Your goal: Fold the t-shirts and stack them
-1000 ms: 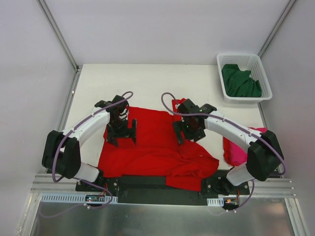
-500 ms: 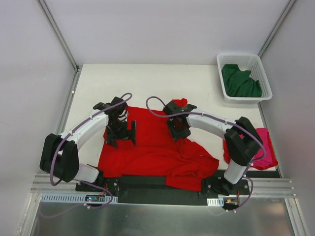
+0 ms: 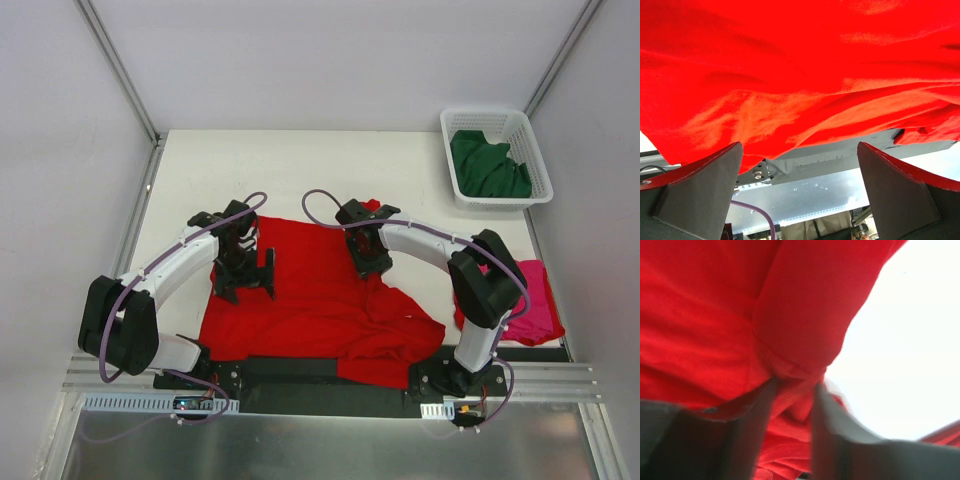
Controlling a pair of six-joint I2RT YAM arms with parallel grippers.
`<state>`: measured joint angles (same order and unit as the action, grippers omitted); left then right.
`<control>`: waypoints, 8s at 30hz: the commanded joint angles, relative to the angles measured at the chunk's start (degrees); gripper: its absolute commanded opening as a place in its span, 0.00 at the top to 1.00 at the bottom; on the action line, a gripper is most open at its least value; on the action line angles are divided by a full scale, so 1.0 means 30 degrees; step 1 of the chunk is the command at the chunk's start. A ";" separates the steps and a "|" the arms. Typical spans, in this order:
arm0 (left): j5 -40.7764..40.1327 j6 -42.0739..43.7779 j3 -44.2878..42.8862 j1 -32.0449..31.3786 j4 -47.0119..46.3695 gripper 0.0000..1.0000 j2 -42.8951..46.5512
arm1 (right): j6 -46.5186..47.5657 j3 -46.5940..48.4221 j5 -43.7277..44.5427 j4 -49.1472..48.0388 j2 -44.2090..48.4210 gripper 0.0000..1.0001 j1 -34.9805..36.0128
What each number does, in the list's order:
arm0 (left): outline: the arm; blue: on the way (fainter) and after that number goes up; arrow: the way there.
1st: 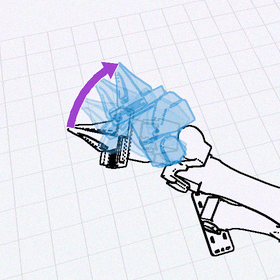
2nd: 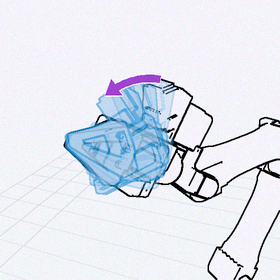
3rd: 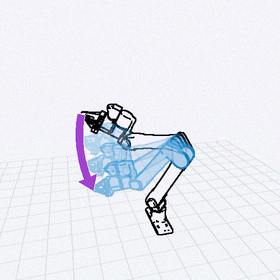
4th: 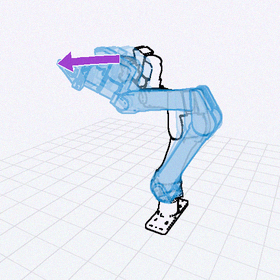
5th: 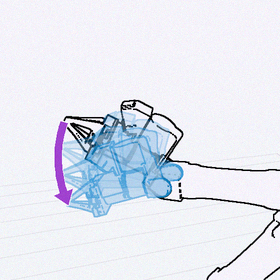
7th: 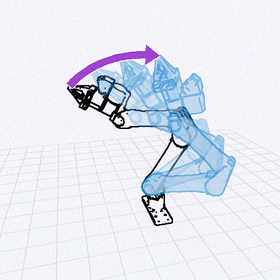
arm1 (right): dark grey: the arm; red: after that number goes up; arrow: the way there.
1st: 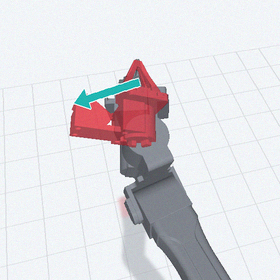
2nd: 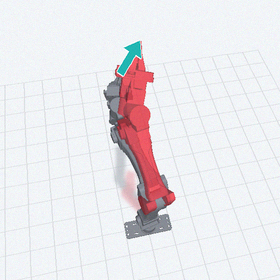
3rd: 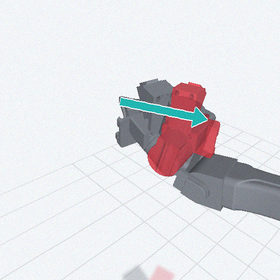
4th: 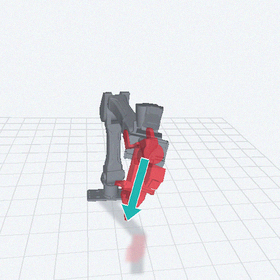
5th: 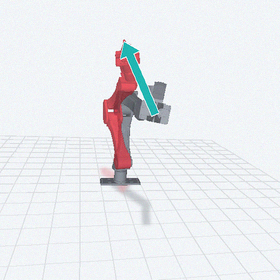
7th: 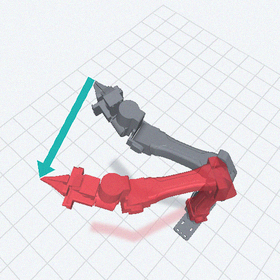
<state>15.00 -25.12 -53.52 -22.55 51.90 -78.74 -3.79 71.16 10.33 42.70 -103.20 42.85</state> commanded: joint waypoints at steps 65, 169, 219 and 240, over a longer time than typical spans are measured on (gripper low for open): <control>-0.0137 0.0464 -0.1577 -0.0102 0.0191 0.01 -0.0704 | 0.0029 0.6546 0.2159 0.7218 0.0475 0.22 -0.4792; 0.8007 -0.4926 -0.0208 0.4175 -0.8481 0.01 0.4362 | 0.3608 2.1341 -0.3147 -0.0786 -1.4117 0.30 -0.7252; 0.8270 -0.5571 0.0056 0.3179 -1.0063 0.01 0.3454 | 0.3139 2.0666 -0.3295 0.0387 -1.2973 0.64 -0.7340; 0.8123 -0.5629 -0.0033 0.3179 -1.0063 0.01 0.3512 | 0.3198 2.0988 -0.4146 0.0240 -1.3765 0.79 -0.7311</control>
<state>38.76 -41.41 -52.97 -12.45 22.87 -68.99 6.20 131.57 -1.08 43.13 -144.42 20.67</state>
